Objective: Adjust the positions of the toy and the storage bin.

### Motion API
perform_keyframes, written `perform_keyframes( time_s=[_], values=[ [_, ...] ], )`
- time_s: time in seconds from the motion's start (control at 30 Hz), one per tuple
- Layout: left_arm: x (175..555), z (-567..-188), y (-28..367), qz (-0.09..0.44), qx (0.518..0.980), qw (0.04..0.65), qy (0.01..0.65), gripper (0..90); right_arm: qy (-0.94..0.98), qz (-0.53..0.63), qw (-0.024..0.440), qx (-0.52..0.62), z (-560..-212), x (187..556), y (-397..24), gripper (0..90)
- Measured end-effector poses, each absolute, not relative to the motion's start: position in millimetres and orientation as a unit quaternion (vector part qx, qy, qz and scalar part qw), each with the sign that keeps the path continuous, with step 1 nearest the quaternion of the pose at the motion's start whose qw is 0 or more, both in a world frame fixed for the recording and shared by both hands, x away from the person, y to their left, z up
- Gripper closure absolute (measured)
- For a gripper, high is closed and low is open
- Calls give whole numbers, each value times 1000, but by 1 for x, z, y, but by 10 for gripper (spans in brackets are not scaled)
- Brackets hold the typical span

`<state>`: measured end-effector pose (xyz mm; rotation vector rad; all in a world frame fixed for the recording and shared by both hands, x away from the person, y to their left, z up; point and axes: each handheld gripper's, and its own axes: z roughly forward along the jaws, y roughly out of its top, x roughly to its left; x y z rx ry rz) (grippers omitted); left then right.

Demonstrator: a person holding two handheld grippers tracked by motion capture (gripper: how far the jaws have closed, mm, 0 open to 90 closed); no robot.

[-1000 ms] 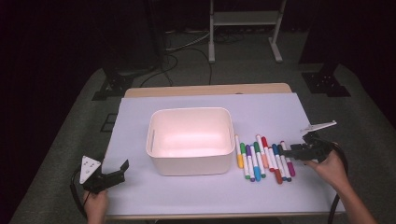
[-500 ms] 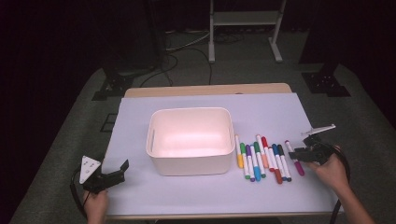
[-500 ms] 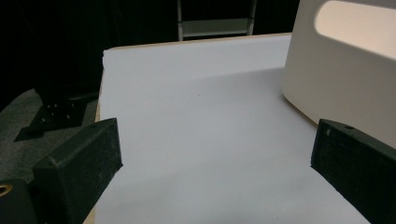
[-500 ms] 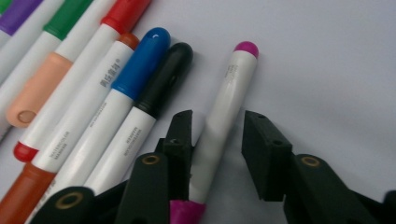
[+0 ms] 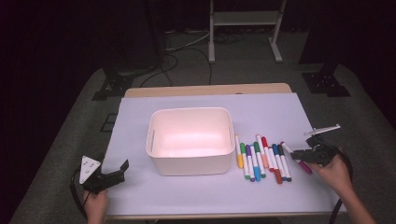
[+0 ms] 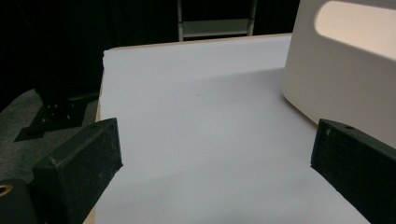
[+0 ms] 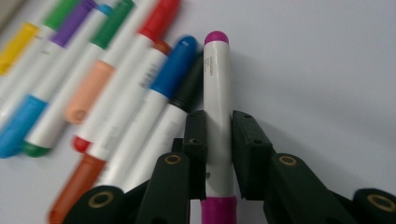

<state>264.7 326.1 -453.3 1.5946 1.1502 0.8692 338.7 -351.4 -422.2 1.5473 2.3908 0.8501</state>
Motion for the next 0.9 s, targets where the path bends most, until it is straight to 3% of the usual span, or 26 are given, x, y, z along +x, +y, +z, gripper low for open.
perform_keyframes(
  time_s=[0.43, 0.9],
  values=[
    [265, -453, 326, 356, 653, 476, 470, 5, 814, 360, 65, 451, -357, 331, -315, 759],
    [265, -453, 326, 353, 654, 476, 470, 5, 847, 423, 37, 320, -265, 330, -235, 760]
  ],
)
